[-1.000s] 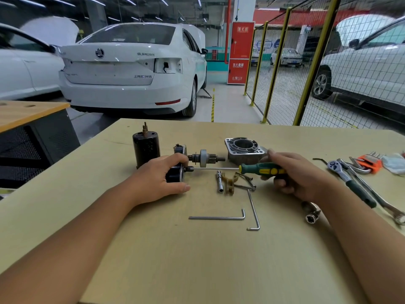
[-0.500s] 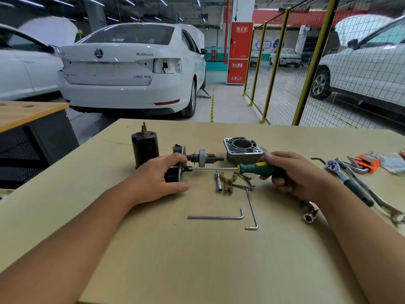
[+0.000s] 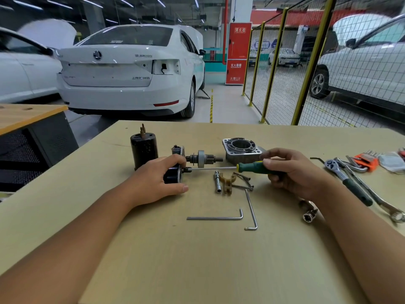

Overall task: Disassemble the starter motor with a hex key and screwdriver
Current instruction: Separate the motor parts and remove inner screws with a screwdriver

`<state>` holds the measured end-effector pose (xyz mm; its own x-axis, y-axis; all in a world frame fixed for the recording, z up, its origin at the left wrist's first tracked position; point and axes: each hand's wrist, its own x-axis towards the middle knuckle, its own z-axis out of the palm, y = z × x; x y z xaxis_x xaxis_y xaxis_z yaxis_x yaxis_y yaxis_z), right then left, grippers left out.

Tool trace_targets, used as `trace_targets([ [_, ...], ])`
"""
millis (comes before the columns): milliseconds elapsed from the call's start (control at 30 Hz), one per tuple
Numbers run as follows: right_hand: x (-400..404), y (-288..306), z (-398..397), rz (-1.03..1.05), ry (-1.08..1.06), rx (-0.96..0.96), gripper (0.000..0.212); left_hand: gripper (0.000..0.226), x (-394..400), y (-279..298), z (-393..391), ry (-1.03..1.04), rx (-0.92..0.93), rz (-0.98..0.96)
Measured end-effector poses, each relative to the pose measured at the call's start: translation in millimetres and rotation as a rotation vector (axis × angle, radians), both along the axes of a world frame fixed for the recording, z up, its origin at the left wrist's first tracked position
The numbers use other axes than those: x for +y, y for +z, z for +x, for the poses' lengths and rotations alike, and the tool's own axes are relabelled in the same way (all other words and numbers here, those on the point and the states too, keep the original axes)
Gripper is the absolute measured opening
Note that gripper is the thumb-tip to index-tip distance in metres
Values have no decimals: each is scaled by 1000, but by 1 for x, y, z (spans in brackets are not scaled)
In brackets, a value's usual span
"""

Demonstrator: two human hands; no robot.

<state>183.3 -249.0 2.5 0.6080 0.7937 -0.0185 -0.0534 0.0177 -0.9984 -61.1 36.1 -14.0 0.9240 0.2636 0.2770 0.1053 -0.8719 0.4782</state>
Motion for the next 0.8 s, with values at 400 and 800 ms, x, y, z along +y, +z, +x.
trace_targets([
  [400,2,-4,4,-20,-23,19,37,52,3,-2,1,1,-6,-11],
  [800,1,-4,3,-61,-23,-37,39,53,3,-3,1,-6,-3,-15],
])
